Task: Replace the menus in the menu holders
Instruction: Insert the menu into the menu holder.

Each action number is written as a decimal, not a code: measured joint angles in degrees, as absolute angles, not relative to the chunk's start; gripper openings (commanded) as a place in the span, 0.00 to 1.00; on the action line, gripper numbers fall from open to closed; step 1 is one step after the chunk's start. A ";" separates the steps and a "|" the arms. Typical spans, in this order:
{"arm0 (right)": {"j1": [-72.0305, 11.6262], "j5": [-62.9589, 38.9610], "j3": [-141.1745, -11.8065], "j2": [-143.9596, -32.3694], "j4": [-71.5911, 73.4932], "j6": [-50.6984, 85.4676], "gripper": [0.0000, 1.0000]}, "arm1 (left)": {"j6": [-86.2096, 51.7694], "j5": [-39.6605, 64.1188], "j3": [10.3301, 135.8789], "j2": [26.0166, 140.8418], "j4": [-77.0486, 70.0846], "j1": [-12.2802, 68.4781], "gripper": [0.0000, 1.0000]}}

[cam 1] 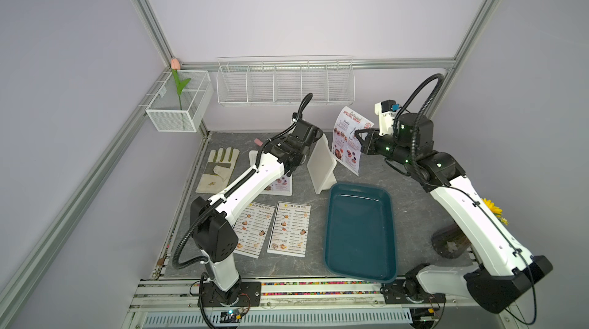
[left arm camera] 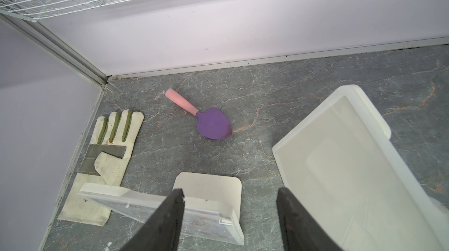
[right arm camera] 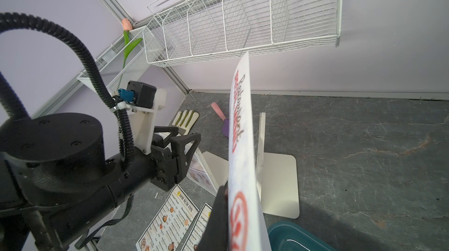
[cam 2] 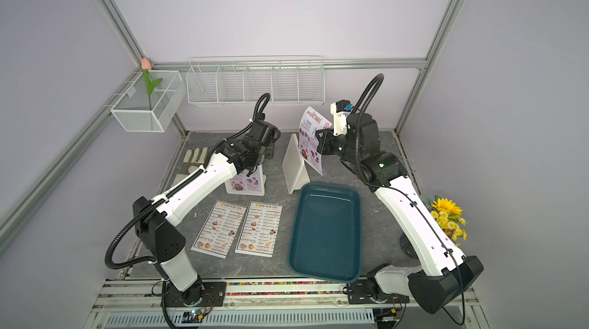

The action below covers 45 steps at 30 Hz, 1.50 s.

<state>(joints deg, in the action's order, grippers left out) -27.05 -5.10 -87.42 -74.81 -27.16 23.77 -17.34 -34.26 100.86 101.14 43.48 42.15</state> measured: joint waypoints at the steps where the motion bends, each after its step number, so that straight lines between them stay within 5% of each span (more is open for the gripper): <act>1: -27.05 -5.06 -87.42 -74.81 -27.16 23.77 0.06 | -17.34 -34.26 100.86 101.14 43.48 42.17 0.63; 45: -26.39 -2.15 -87.57 -76.58 -27.81 23.59 0.06 | -17.34 -34.28 100.01 100.99 43.35 42.17 0.63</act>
